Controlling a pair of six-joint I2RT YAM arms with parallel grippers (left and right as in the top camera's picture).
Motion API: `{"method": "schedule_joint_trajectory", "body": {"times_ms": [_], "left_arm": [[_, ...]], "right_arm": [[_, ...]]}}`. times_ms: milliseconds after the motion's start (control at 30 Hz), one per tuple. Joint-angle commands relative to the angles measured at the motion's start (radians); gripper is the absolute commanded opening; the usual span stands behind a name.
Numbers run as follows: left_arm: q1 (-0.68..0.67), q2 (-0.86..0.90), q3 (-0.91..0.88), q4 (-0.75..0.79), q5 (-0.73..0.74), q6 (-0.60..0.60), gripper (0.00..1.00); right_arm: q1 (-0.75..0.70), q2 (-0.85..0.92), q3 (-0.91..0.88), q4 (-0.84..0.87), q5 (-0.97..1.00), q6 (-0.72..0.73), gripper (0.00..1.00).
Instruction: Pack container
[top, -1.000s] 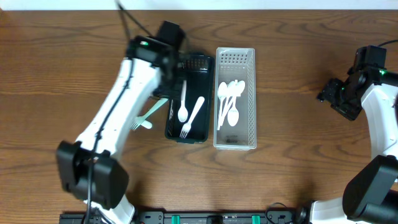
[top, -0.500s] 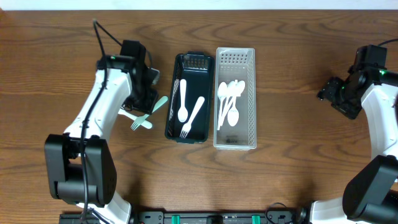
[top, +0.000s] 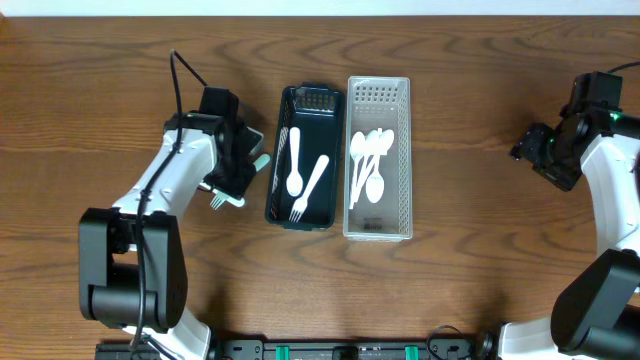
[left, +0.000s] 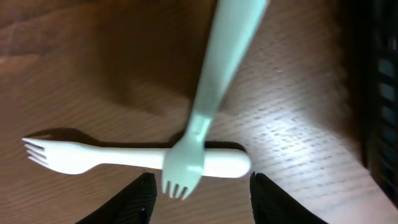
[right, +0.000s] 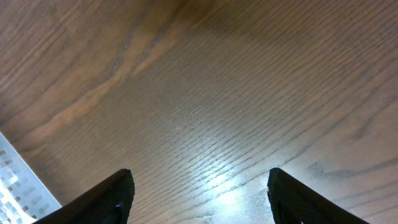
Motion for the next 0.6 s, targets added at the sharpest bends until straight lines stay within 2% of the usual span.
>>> {"method": "schedule_joint_trajectory", "body": {"times_ms": [0, 167, 400, 567], "left_arm": [[0.03, 0.009, -0.008, 0.011, -0.024, 0.017, 0.5], [0.055, 0.012, -0.009, 0.025, -0.016, 0.017, 0.47], [0.052, 0.058, -0.009, 0.033, 0.057, 0.016, 0.46], [0.053, 0.093, -0.009, 0.034, 0.056, 0.016, 0.46]], "right_arm": [[-0.005, 0.009, -0.002, -0.002, 0.013, 0.013, 0.72], [-0.005, 0.009, -0.002, -0.002, 0.013, 0.013, 0.71], [-0.005, 0.009, -0.002, -0.001, 0.013, 0.013, 0.71], [-0.005, 0.009, -0.002, -0.002, 0.013, 0.013, 0.71]]}}
